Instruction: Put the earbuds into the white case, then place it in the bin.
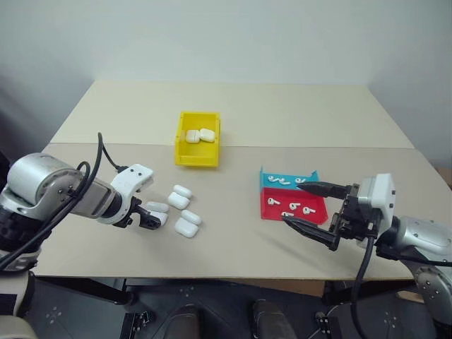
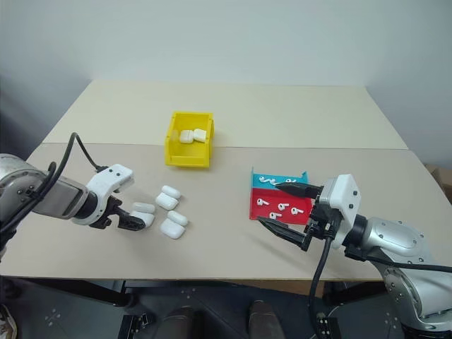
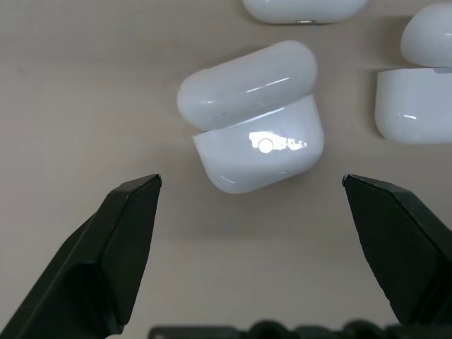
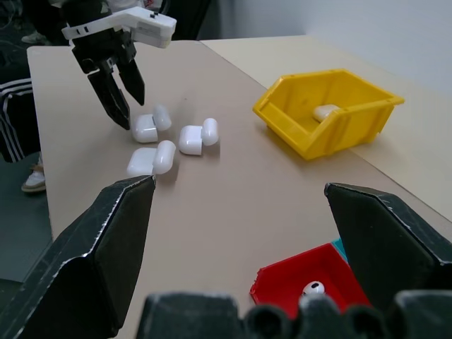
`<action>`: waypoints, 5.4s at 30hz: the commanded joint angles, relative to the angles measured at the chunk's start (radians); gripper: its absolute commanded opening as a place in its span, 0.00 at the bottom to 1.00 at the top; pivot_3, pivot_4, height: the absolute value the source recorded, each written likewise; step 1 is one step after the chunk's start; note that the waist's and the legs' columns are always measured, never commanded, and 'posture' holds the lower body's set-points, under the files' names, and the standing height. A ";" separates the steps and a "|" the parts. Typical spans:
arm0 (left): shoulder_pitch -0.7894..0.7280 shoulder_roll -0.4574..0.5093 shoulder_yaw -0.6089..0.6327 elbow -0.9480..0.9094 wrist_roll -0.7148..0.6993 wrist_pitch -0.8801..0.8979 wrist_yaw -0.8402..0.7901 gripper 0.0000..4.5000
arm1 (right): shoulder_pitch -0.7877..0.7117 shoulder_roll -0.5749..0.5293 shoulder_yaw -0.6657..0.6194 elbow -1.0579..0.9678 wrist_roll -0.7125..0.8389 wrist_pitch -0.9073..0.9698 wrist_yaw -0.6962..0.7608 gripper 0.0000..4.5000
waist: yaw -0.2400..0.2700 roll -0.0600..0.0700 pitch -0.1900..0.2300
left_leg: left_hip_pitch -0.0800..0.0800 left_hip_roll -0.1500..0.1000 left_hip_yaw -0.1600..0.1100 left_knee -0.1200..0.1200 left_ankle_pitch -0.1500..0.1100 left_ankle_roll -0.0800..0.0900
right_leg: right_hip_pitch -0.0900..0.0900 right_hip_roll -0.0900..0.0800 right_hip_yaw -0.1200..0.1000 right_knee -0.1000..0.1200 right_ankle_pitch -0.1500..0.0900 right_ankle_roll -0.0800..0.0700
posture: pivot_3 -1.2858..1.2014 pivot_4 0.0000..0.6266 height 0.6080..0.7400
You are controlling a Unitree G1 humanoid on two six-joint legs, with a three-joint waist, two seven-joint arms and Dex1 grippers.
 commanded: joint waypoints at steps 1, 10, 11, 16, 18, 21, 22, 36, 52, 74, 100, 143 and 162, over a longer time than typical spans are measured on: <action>-0.020 -0.014 -0.010 0.020 -0.068 0.003 0.083 1.00 | 0.001 0.007 -0.009 -0.035 -0.007 -0.033 -0.012 1.00 | 0.000 0.000 0.000 | 0.000 0.000 0.000 0.000 0.000 0.000 | 0.000 0.000 0.000 0.000 0.000 0.000 | 0.52 0.24 1.00; -0.031 -0.105 -0.017 0.128 -0.188 0.003 0.343 1.00 | 0.017 0.023 0.005 -0.045 -0.030 -0.049 -0.023 1.00 | 0.000 0.000 0.000 | 0.000 -0.001 -0.002 0.000 0.000 0.000 | 0.000 -0.001 0.000 0.000 0.000 0.000 | 0.52 0.24 1.00; -0.034 -0.112 -0.016 0.143 -0.200 0.003 0.369 1.00 | 0.017 0.023 0.007 -0.044 -0.033 -0.052 -0.023 1.00 | 0.000 0.000 0.000 | 0.000 0.000 -0.003 0.000 0.000 0.000 | 0.000 -0.001 0.000 0.000 0.000 0.000 | 0.52 0.24 1.00; -0.051 -0.130 -0.017 0.207 -0.281 0.003 0.465 1.00 | 0.012 0.027 0.017 -0.042 -0.040 -0.057 -0.028 1.00 | 0.000 0.000 0.000 | 0.003 -0.001 -0.003 0.000 0.000 0.000 | 0.002 -0.001 0.000 0.001 0.000 0.000 | 0.52 0.24 1.00; -0.052 -0.138 -0.011 0.215 -0.305 0.003 0.506 1.00 | 0.012 0.029 0.022 -0.044 -0.043 -0.060 -0.032 1.00 | 0.000 0.000 0.000 | 0.004 -0.001 -0.003 0.000 0.000 0.000 | 0.002 -0.001 0.000 0.001 0.000 0.000 | 0.52 0.24 1.00; -0.055 -0.128 -0.022 0.224 -0.370 0.003 0.545 1.00 | 0.017 0.032 0.024 -0.049 -0.045 -0.063 -0.036 1.00 | 0.000 0.000 0.000 | 0.004 -0.001 -0.004 0.000 0.000 0.000 | 0.003 -0.001 0.000 0.001 0.000 0.000 | 0.52 0.24 1.00; -0.054 -0.121 -0.028 0.219 -0.390 0.003 0.558 1.00 | 0.020 0.034 0.025 -0.050 -0.046 -0.065 -0.036 1.00 | 0.000 0.000 0.000 | 0.004 -0.001 -0.004 0.000 0.000 0.000 | 0.003 -0.001 0.000 0.001 0.000 0.000 | 0.52 0.24 1.00; -0.038 -0.100 -0.012 0.198 -0.468 0.003 0.651 0.62 | 0.026 0.040 0.028 -0.051 -0.054 -0.075 -0.037 1.00 | 0.000 0.000 0.000 | 0.003 -0.001 -0.004 0.000 0.000 -0.001 | 0.002 -0.001 0.001 0.000 0.000 0.000 | 0.52 0.24 1.00; 0.271 0.057 0.483 -0.234 -0.019 -0.510 -0.141 0.62 | -0.010 0.070 0.042 -0.019 -0.064 -0.081 -0.052 1.00 | 0.000 0.000 0.000 | 0.002 -0.001 0.003 -0.001 0.001 -0.002 | 0.001 -0.002 0.000 -0.001 0.000 0.000 | 0.52 0.24 1.00; 0.274 -0.566 0.324 -0.160 0.235 -1.213 -0.988 0.62 | -0.145 0.039 0.025 0.076 -0.057 -0.067 -0.041 1.00 | 0.006 0.000 0.000 | -0.003 -0.001 0.002 0.001 0.001 -0.001 | 0.002 -0.002 -0.002 -0.004 0.002 0.001 | 0.52 0.24 1.00; 0.347 -0.594 0.333 -0.208 0.297 -1.275 -1.061 0.62 | -0.545 -0.354 0.485 0.231 -0.336 0.207 0.236 0.66 | -0.005 0.000 0.000 | -0.003 0.000 0.000 0.002 0.000 0.000 | 0.001 -0.001 -0.001 -0.004 0.002 0.002 | 0.52 0.24 1.00; 0.413 -0.525 0.352 -0.234 0.304 -1.285 -1.098 0.62 | -0.753 -0.135 0.678 0.569 -0.733 0.115 0.552 0.14 | -0.002 0.000 0.000 | -0.005 0.000 0.001 0.002 0.000 0.001 | -0.001 -0.002 -0.003 -0.003 0.002 0.002 | 0.52 0.24 1.00; 0.292 -0.598 0.300 -0.138 0.335 -1.279 -1.107 0.62 | -0.815 0.356 -0.238 0.069 0.254 0.840 -0.061 0.14 | -0.004 0.001 0.000 | -0.006 0.000 -0.005 0.002 0.000 0.001 | 0.000 -0.002 -0.005 -0.002 0.003 0.001 | 0.52 0.24 1.00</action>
